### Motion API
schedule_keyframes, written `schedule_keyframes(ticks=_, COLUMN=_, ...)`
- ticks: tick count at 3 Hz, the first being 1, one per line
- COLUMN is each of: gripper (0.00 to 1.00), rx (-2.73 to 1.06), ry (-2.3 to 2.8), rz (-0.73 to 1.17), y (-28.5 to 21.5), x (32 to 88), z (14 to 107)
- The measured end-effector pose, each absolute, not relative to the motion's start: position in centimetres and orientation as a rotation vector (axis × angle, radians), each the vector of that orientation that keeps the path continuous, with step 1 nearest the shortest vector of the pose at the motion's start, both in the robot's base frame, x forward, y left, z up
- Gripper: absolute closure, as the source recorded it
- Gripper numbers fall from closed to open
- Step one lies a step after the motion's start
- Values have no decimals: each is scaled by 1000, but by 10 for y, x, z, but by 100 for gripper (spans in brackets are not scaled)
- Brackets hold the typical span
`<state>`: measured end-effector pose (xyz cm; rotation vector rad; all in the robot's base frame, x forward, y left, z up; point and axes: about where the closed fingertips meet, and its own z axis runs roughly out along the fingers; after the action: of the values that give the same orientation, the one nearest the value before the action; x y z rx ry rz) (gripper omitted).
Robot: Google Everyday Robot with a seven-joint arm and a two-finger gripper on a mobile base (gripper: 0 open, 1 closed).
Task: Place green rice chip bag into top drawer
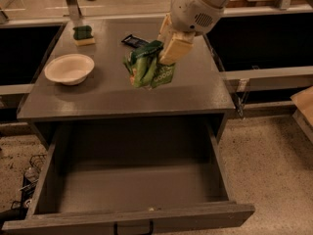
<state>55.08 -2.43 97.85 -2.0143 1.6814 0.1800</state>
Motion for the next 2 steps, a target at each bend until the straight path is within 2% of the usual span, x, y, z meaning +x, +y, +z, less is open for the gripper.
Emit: schedule_keyframes(ticks=2, gripper=100, rx=-2040, ry=1529, rz=195, y=-19, x=488, z=978)
